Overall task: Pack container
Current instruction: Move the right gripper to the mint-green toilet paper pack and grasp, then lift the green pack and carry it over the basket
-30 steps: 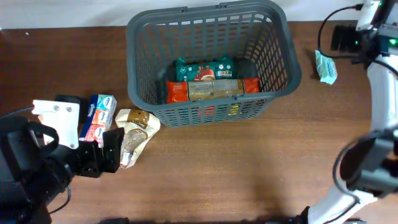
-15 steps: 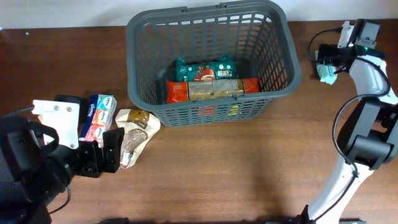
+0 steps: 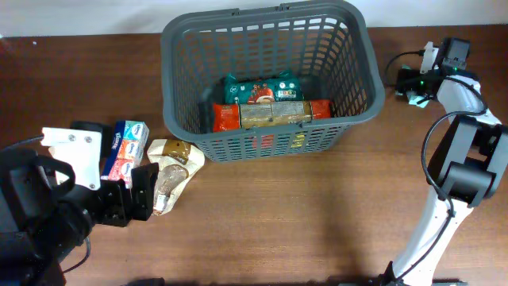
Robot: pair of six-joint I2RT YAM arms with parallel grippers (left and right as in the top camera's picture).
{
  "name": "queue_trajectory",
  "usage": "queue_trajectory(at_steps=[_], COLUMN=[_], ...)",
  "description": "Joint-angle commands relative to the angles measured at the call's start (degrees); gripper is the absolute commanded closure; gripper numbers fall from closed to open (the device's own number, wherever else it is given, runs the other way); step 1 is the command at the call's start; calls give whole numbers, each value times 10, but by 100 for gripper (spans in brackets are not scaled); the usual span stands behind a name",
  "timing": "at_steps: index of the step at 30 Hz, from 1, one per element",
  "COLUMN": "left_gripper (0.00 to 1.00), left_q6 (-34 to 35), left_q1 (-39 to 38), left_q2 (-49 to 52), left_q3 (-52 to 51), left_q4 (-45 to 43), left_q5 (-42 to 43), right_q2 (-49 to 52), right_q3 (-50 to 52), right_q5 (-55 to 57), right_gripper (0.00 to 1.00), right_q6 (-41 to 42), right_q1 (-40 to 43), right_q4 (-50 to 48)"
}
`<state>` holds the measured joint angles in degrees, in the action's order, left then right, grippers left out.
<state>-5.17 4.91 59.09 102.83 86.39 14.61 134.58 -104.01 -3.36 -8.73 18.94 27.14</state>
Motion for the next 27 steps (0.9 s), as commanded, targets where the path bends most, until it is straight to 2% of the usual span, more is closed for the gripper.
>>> queue_trajectory(at_steps=[1,7,14,24,27], left_gripper=[1,1,1,1,1], left_q6=[-7,-7,-7,-7,-7], left_q1=[3,3,3,3,3], left_q2=[-3,-3,-3,-3,-3], left_q3=[4,4,4,4,4], left_q4=[0,0,0,0,0], left_q5=[6,6,6,6,6], right_q2=[9,9,9,9,1], right_q3=[-1,-1,-1,-2,-5], right_q5=[-12,-12,-11,-12,-12], right_gripper=[18,39,56,85,87], right_q6=[7,7,7,40,53], right_q1=[0,0,0,0,0], right_q4=[2,6,14,29,38])
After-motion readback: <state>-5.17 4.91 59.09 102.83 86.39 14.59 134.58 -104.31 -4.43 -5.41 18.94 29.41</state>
